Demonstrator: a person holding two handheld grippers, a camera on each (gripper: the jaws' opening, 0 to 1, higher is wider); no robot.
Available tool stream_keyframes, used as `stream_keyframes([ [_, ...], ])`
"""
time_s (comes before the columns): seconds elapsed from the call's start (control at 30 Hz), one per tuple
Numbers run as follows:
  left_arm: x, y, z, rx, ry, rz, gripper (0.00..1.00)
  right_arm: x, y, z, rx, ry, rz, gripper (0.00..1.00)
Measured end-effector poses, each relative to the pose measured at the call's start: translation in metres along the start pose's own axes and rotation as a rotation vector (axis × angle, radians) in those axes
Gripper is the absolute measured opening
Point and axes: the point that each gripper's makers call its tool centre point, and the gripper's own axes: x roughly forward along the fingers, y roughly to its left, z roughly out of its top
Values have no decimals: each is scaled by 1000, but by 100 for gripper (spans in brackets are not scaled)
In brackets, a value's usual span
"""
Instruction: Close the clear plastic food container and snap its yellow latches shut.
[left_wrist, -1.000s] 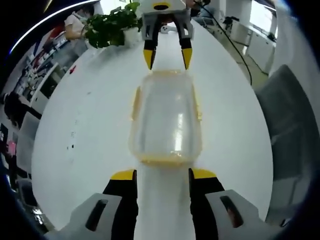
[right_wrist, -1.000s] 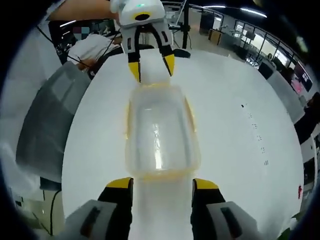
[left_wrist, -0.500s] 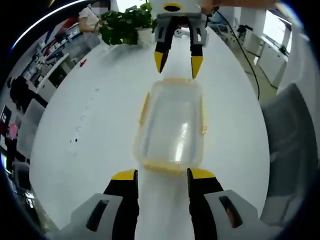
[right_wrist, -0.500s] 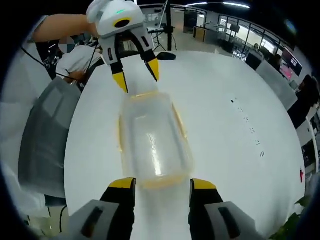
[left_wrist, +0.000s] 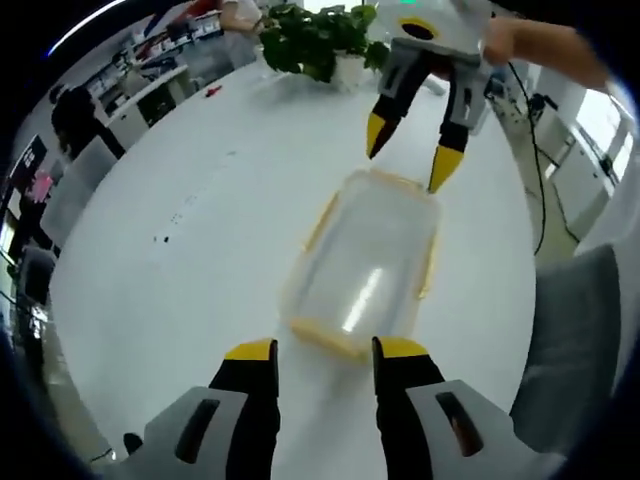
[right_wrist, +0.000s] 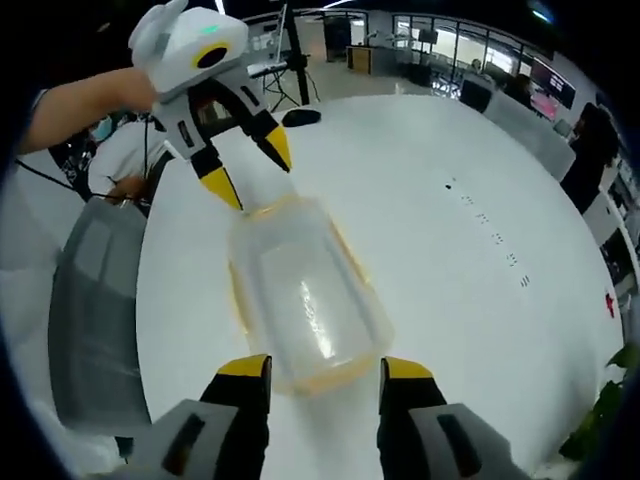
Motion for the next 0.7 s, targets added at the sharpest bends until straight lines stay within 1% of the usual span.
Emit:
stream_keyframes([
  [0.03,1,1,-2,-9,12,10,35,0,-3,1,4,-8,-23,41],
  [0.07,1,1,-1,-37,4,16,35,0,-2,3,15,-20,-20,39],
  [0.1,2,1,0,-67,-5,18,35,0,-2,1,35,-10,-28,38],
  [0.13,1,-1,0,-103,-6,15,35,0,-3,1,35,-11,-32,39],
  [0.17,1,0,-1,-143,-9,26,34,0,-4,1,54,-13,-51,39],
  [0.2,2,1,-1,-156,-11,33,34,-1,-4,2,63,-25,-46,38],
  [0.23,2,0,-4,-166,0,36,33,-1,-4,1,116,-26,-52,38],
  [0.27,4,0,-5,-174,2,36,33,-1,-5,1,115,-25,-52,38],
  [0.3,5,0,-6,-198,2,43,33,-1,-6,1,135,-24,-65,37],
  [0.33,5,-1,-7,-215,5,41,33,-2,-8,-2,156,-8,-79,36],
  [0.37,6,-3,-9,-253,8,35,32,-1,-9,-2,158,-7,-82,35],
  [0.4,8,-3,-8,-273,2,30,32,-1,-10,-1,193,-22,-90,35],
  [0.43,8,-3,-8,-290,-1,29,32,-2,-13,-3,232,-18,-115,35],
  [0.47,7,-2,-10,-321,6,38,31,-2,-14,-6,236,-2,-115,35],
  [0.5,7,-2,-10,-323,3,35,31,0,-13,-6,241,-4,-107,34],
  [0.53,8,-1,-9,-360,-3,38,31,0,-12,-12,294,20,-114,33],
  [0.57,8,-1,-11,-391,4,43,30,1,-12,-11,291,11,-106,33],
  [0.6,8,-2,-13,-417,20,37,29,1,-10,-11,348,2,-107,33],
  [0.63,8,-3,-12,-437,10,31,30,1,-12,-14,359,17,-119,33],
  [0.67,8,-3,-10,-461,2,32,31,1,-11,-15,362,22,-113,32],
  [0.7,7,-4,-10,-482,3,29,31,3,-7,-14,401,14,-97,32],
])
